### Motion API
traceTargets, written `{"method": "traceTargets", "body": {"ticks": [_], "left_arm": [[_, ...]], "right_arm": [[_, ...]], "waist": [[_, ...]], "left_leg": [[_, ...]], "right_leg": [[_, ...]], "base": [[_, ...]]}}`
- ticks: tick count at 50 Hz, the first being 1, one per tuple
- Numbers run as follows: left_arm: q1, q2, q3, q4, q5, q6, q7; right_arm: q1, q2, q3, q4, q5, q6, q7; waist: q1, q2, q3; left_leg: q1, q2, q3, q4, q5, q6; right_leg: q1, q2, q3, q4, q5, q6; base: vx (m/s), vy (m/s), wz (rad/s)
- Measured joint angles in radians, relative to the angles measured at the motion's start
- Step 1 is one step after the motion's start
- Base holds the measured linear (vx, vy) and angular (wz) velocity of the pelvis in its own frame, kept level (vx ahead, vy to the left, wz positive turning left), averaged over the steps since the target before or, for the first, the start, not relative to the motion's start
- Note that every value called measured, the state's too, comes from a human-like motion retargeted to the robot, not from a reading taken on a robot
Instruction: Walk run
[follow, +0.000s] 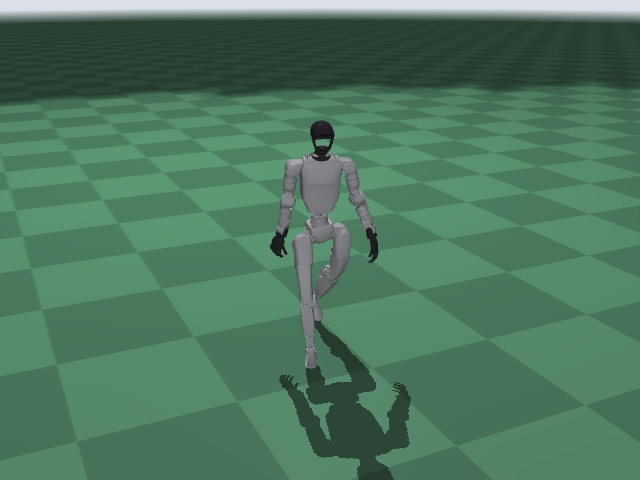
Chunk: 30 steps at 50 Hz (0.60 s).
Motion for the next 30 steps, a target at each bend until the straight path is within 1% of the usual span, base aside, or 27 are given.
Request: {"method": "traceTargets", "body": {"ticks": [1,2,3,4,5,6,7,8,9,10,12,13,15,17,19,20,22,23,25,27,28,30], "left_arm": [[0.025,-0.018,0.012,0.021,0.018,0.011,-0.002],[0.048,-0.032,0.019,0.045,0.040,0.026,-0.010],[0.068,-0.037,0.016,0.076,0.069,0.046,-0.030],[0.082,-0.038,0.008,0.096,0.096,0.059,-0.046],[0.093,-0.037,-0.004,0.113,0.121,0.069,-0.060],[0.105,-0.043,-0.006,0.120,0.147,0.071,-0.060],[0.120,-0.051,-0.001,0.127,0.169,0.072,-0.057],[0.142,-0.064,0.019,0.133,0.182,0.071,-0.047],[0.160,-0.069,0.020,0.145,0.186,0.072,-0.034],[0.178,-0.071,0.012,0.159,0.185,0.074,-0.018],[0.206,-0.073,0.037,0.201,0.176,0.089,-0.005],[0.217,-0.074,0.049,0.223,0.175,0.101,-0.007],[0.221,-0.075,0.074,0.269,0.174,0.132,-0.032],[0.221,-0.079,0.091,0.299,0.167,0.163,-0.076],[0.218,-0.082,0.108,0.311,0.168,0.177,-0.119],[0.216,-0.082,0.114,0.312,0.171,0.179,-0.141],[0.216,-0.077,0.122,0.306,0.187,0.181,-0.157],[0.215,-0.073,0.120,0.301,0.197,0.182,-0.154],[0.214,-0.067,0.106,0.287,0.218,0.181,-0.138],[0.201,-0.063,0.112,0.272,0.225,0.175,-0.124],[0.195,-0.064,0.118,0.261,0.215,0.171,-0.121],[0.177,-0.055,0.107,0.238,0.177,0.169,-0.133]], "right_arm": [[-0.003,0.001,0.010,-0.010,0.000,-0.003,-0.003],[-0.007,0.002,0.022,-0.022,0.004,-0.010,-0.004],[-0.014,0.002,0.039,-0.039,0.014,-0.024,-0.004],[-0.026,0.000,0.048,-0.053,0.021,-0.031,-0.009],[-0.041,-0.002,0.052,-0.066,0.026,-0.033,-0.016],[-0.064,-0.004,0.050,-0.074,0.019,-0.016,-0.035],[-0.087,-0.009,0.057,-0.081,0.007,0.005,-0.054],[-0.110,-0.020,0.080,-0.086,-0.012,0.034,-0.075],[-0.126,-0.026,0.090,-0.090,-0.024,0.045,-0.097],[-0.140,-0.031,0.093,-0.092,-0.032,0.047,-0.118],[-0.172,-0.052,0.124,-0.112,-0.034,0.056,-0.135],[-0.187,-0.062,0.130,-0.123,-0.039,0.061,-0.135],[-0.222,-0.083,0.126,-0.150,-0.065,0.063,-0.121],[-0.253,-0.103,0.113,-0.180,-0.092,0.050,-0.106],[-0.277,-0.115,0.111,-0.206,-0.099,0.029,-0.098],[-0.287,-0.120,0.114,-0.217,-0.095,0.019,-0.093],[-0.277,-0.117,0.125,-0.237,-0.083,0.009,-0.082],[-0.261,-0.114,0.129,-0.245,-0.077,0.004,-0.079],[-0.217,-0.108,0.116,-0.247,-0.075,-0.011,-0.080],[-0.173,-0.087,0.099,-0.229,-0.097,-0.014,-0.099],[-0.153,-0.071,0.108,-0.216,-0.100,-0.005,-0.117],[-0.119,-0.055,0.136,-0.183,-0.088,0.004,-0.135]], "waist": [[0.008,-0.027,-0.005],[0.017,-0.055,-0.008],[0.026,-0.083,-0.008],[0.033,-0.100,-0.006],[0.039,-0.112,-0.003],[-0.039,-0.022,0.025],[-0.047,0.022,0.039],[0.088,-0.028,0.022],[0.124,-0.043,0.020],[0.110,-0.039,0.025],[0.186,-0.051,0.024],[0.206,-0.051,0.027],[0.258,-0.037,0.040],[0.302,-0.021,0.059],[0.318,-0.023,0.063],[0.319,-0.023,0.060],[0.319,-0.022,0.048],[0.321,-0.019,0.038],[0.351,-0.013,0.027],[0.369,-0.012,0.017],[0.361,-0.005,0.014],[0.312,0.046,0.011]], "left_leg": [[-0.018,0.000,0.065,0.093,0.061,0.026],[-0.044,0.007,0.123,0.199,0.099,0.058],[-0.087,0.025,0.169,0.331,0.091,0.099],[-0.140,0.060,0.198,0.445,0.041,0.125],[-0.198,0.103,0.219,0.550,-0.032,0.144],[-0.345,0.204,0.070,0.696,-0.097,0.120],[-0.447,0.259,0.010,0.780,-0.145,0.093],[-0.457,0.221,0.123,0.737,-0.160,0.055],[-0.502,0.179,0.123,0.691,-0.171,0.031],[-0.564,0.136,0.066,0.643,-0.179,0.013],[-0.632,0.153,0.143,0.508,-0.226,0.035],[-0.662,0.162,0.173,0.426,-0.249,0.069],[-0.712,0.168,0.213,0.230,-0.288,0.116],[-0.751,0.128,0.159,0.016,-0.279,0.116],[-0.803,0.081,0.069,-0.118,-0.287,0.114],[-0.830,0.062,0.021,-0.166,-0.283,0.116],[-0.838,0.062,0.050,-0.142,-0.291,0.140],[-0.837,0.062,0.043,-0.103,-0.278,0.167],[-0.810,0.089,0.085,-0.054,-0.217,0.194],[-0.815,0.120,-0.014,0.040,-0.258,0.198],[-0.795,0.133,-0.049,0.072,-0.301,0.187],[-0.692,0.191,0.002,0.058,-0.363,0.188]], "right_leg": [[0.042,-0.019,0.020,-0.013,-0.026,0.004],[0.088,-0.040,0.033,-0.025,-0.051,0.010],[0.139,-0.068,0.028,-0.036,-0.076,0.018],[0.181,-0.087,0.009,-0.046,-0.096,0.024],[0.217,-0.103,-0.018,-0.056,-0.112,0.031],[0.315,-0.022,-0.187,-0.153,-0.085,0.016],[0.380,0.030,-0.254,-0.220,-0.072,0.014],[0.378,0.026,-0.115,-0.225,-0.091,0.036],[0.405,0.031,-0.101,-0.250,-0.094,0.043],[0.446,0.039,-0.149,-0.284,-0.089,0.044],[0.504,0.068,-0.117,-0.323,-0.111,0.058],[0.537,0.081,-0.123,-0.340,-0.120,0.065],[0.602,0.119,-0.122,-0.374,-0.137,0.084],[0.669,0.152,-0.110,-0.398,-0.151,0.113],[0.711,0.156,-0.100,-0.402,-0.159,0.151],[0.726,0.157,-0.097,-0.398,-0.159,0.172],[0.757,0.161,-0.075,-0.373,-0.137,0.222],[0.769,0.167,-0.062,-0.355,-0.114,0.243],[0.793,0.184,-0.027,-0.297,-0.022,0.268],[0.768,0.167,-0.048,-0.173,0.180,0.247],[0.733,0.161,-0.036,-0.075,0.288,0.244],[0.676,0.167,-0.136,0.141,0.422,0.212]], "base": [[1.29,-0.06,0.18],[1.21,-0.11,0.10],[1.22,-0.11,0.51],[1.35,-0.12,0.92],[1.21,-0.09,2.55],[0.93,-0.09,2.72],[0.60,-0.09,0.17],[0.71,-0.09,-1.94],[0.84,-0.08,-1.80],[0.89,-0.08,-0.13],[0.88,-0.07,-0.49],[0.94,-0.02,-0.46],[0.97,0.04,-0.39],[0.88,0.10,-0.50],[0.96,0.14,-0.25],[1.01,0.15,-0.16],[1.02,0.13,-0.23],[1.07,0.12,-0.35],[1.14,0.12,-0.59],[1.40,0.12,-0.83],[1.24,0.08,-0.56],[0.92,0.07,-0.19]]}}
